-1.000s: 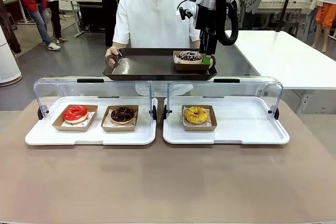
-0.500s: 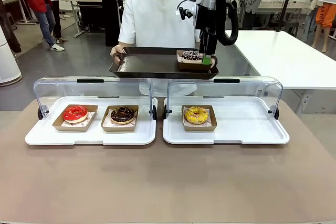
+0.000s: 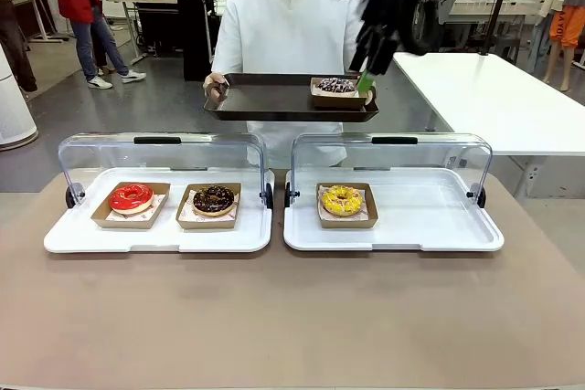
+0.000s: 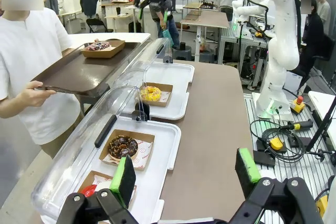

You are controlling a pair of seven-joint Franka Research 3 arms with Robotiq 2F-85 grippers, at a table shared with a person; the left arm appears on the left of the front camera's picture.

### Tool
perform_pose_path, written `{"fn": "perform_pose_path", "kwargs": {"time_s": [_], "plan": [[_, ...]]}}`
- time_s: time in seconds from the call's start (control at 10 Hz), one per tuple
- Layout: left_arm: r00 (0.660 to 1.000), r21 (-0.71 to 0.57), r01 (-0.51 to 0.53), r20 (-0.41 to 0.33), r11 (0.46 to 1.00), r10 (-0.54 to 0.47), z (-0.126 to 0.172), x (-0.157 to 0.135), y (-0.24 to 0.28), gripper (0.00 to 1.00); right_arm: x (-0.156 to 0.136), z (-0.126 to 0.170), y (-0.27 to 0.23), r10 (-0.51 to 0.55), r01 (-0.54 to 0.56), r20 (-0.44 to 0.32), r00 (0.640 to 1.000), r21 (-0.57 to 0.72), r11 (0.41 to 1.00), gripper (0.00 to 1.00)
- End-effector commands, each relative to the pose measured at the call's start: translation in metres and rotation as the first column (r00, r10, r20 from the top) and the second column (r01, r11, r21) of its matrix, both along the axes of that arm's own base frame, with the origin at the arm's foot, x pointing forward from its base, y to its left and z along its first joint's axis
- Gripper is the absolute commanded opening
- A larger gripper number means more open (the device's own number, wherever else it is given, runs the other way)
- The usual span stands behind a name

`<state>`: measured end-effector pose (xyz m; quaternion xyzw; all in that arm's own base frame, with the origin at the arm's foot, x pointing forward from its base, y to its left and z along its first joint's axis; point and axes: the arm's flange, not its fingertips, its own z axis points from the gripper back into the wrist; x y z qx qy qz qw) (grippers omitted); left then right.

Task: Provide the desired donut to the person.
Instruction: Pick up and lift the Paper togo box containing the Donut pointed at by the person.

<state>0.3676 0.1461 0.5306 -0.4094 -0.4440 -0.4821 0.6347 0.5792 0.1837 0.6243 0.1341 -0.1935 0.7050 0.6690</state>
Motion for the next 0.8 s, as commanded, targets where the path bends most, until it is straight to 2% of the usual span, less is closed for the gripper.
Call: {"fn": "perform_pose_path", "kwargs": {"time_s": [0.0,0.2,0.3,0.5,0.7], "plan": [[1.000,-0.010,0.003,0.006,1.000,-0.003,0.001,-0.001,0.001,1.00,-0.037,0.001,-0.087,0.042,-0.039,-0.004,0.999,0.275,0.961,1.00],[1.000,-0.010,0.003,0.006,1.000,-0.003,0.001,-0.001,0.001,1.00,-0.077,-0.005,-0.157,0.022,-0.027,0.016,1.000,0.460,0.888,1.00],[1.000,-0.010,0.003,0.006,1.000,-0.003,0.001,-0.001,0.001,1.00,-0.096,-0.012,-0.188,-0.031,0.018,0.017,0.999,0.512,0.859,1.00],[1.000,-0.010,0.003,0.006,1.000,-0.003,0.001,-0.001,0.001,1.00,-0.129,-0.034,-0.239,-0.070,0.081,-0.041,0.997,0.577,0.813,1.00],[1.000,-0.010,0.003,0.006,1.000,-0.003,0.001,-0.001,0.001,1.00,-0.150,-0.061,-0.270,-0.097,0.123,-0.075,0.992,0.609,0.783,1.00]]}}
